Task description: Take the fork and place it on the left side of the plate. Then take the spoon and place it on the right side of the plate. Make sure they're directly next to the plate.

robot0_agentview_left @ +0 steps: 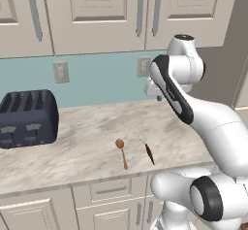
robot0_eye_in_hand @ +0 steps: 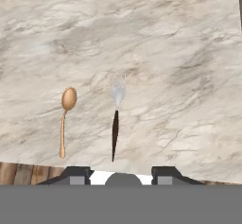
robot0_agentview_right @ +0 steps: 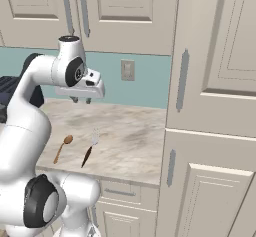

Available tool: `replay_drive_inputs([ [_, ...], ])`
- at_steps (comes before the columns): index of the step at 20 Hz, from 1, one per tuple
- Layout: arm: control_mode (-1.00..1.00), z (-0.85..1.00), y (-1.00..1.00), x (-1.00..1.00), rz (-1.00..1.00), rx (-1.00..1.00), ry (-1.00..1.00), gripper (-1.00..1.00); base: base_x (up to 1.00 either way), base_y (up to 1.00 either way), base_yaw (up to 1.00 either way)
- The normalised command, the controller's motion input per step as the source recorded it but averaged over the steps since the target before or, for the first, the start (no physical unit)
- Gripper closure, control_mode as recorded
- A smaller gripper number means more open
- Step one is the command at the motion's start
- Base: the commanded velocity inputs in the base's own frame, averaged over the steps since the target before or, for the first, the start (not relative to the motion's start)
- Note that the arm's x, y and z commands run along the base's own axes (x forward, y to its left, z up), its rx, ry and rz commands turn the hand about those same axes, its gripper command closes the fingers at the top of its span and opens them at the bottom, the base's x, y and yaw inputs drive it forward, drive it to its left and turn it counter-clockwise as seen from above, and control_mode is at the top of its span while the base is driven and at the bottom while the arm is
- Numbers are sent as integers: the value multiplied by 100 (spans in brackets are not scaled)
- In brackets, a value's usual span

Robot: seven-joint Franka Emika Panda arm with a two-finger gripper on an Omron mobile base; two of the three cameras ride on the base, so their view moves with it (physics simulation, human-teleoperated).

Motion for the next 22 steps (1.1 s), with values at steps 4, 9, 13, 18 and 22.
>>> replay_drive_inputs([
  [4,-100,-6,4,-24,0,-1,-1,-100,0,0,0],
  [9,-100,-46,12,-42,0,-3,0,-100,0,0,0],
  [13,-100,-58,17,-9,-3,-1,5,-100,0,0,0],
  [18,-100,-54,7,0,-8,0,6,-100,0,0,0],
  [22,-100,-46,0,1,-10,0,4,-100,0,0,0],
])
